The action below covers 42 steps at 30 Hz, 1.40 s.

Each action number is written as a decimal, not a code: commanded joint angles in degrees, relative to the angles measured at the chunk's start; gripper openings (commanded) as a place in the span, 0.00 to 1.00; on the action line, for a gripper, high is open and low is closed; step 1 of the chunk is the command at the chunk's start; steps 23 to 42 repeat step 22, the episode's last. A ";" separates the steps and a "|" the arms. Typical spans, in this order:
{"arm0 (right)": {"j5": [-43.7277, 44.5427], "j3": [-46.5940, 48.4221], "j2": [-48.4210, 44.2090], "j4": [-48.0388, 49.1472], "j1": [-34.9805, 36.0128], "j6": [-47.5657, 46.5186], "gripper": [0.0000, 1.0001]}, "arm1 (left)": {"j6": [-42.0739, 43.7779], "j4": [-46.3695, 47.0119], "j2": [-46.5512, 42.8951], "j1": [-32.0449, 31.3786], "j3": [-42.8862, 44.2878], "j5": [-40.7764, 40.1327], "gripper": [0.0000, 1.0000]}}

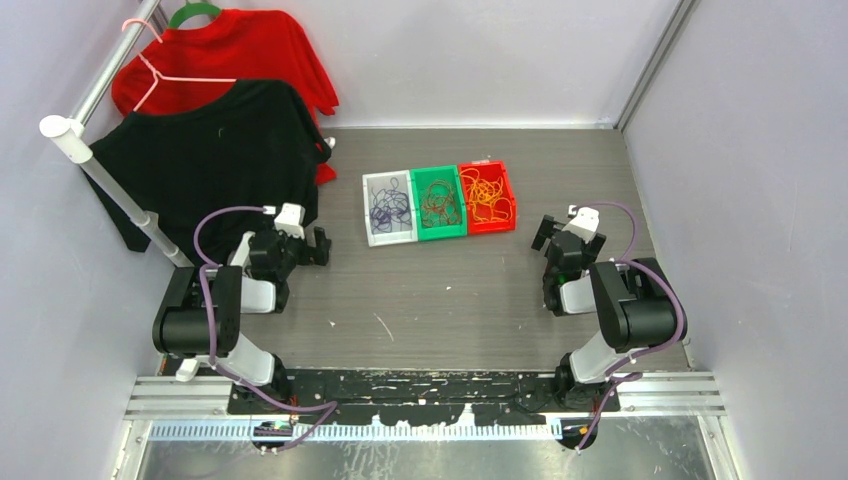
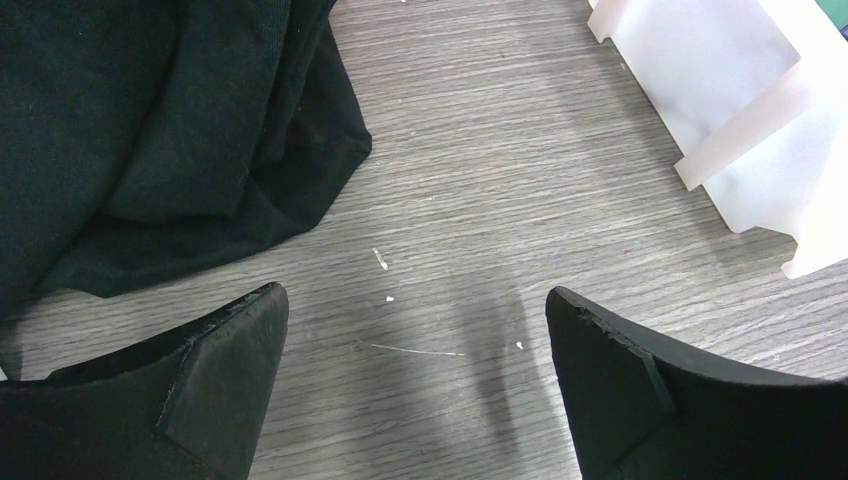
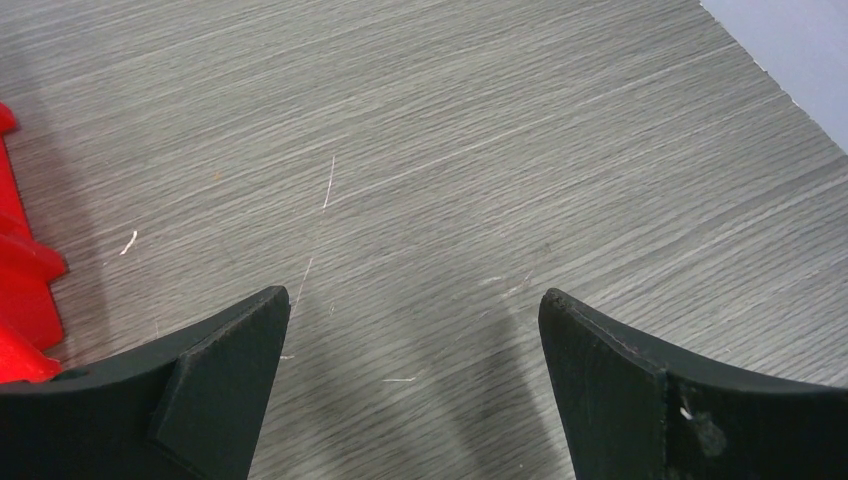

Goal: Untangle the cables

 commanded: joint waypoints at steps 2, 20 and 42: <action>-0.08 1.07 -1.62 2.22 -0.14 0.47 1.00 | -0.25 3.67 -0.33 0.29 0.97 -0.79 1.00; -4.86 2.32 -1.92 -0.84 -2.44 1.53 1.00 | -0.25 3.61 -0.33 0.33 0.95 -0.79 1.00; -4.89 2.05 -2.07 -0.61 -2.51 1.57 1.00 | -0.22 3.65 -0.34 0.29 0.97 -0.78 0.99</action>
